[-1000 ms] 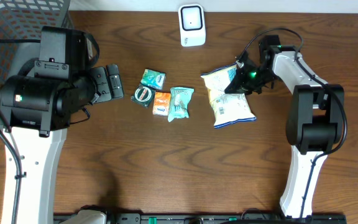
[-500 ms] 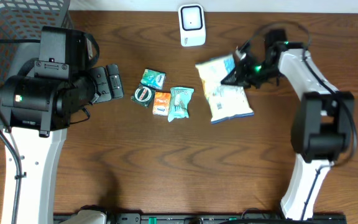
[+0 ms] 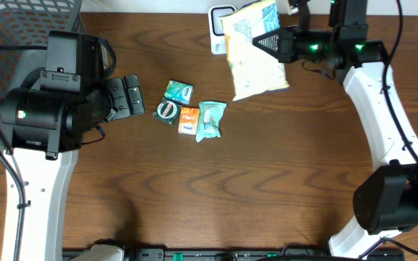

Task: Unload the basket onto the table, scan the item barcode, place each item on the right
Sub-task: 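Hold the white bag up under the white scanner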

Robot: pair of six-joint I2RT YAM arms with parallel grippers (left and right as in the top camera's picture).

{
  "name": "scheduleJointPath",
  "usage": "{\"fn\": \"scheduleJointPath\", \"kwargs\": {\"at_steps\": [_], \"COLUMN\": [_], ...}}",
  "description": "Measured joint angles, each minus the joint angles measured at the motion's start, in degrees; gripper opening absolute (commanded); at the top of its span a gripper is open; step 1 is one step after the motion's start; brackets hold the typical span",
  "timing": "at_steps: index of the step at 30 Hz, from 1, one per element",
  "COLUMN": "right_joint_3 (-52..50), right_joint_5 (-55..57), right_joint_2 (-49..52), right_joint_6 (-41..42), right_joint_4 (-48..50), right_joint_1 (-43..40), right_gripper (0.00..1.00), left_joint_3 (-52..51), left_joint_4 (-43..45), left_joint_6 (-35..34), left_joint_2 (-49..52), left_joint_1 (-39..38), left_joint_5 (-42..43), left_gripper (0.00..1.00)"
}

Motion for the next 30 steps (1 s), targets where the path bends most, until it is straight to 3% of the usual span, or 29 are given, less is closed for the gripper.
{"fn": "scheduleJointPath", "kwargs": {"at_steps": [11, 30], "right_joint_3": [0.0, 0.0], "right_joint_5": [-1.7, 6.2], "right_joint_2": [0.0, 0.0], "right_joint_6": [12.3, 15.9], "right_joint_4": [-4.7, -8.7], "right_joint_1": [7.3, 7.8], "right_gripper": [0.01, 0.01], "left_joint_3": [0.0, 0.0], "left_joint_4": [0.0, 0.0], "left_joint_6": [0.0, 0.0], "left_joint_2": [0.0, 0.0], "left_joint_1": [0.0, 0.0], "left_joint_5": [0.0, 0.0], "left_gripper": [0.98, 0.98]}}
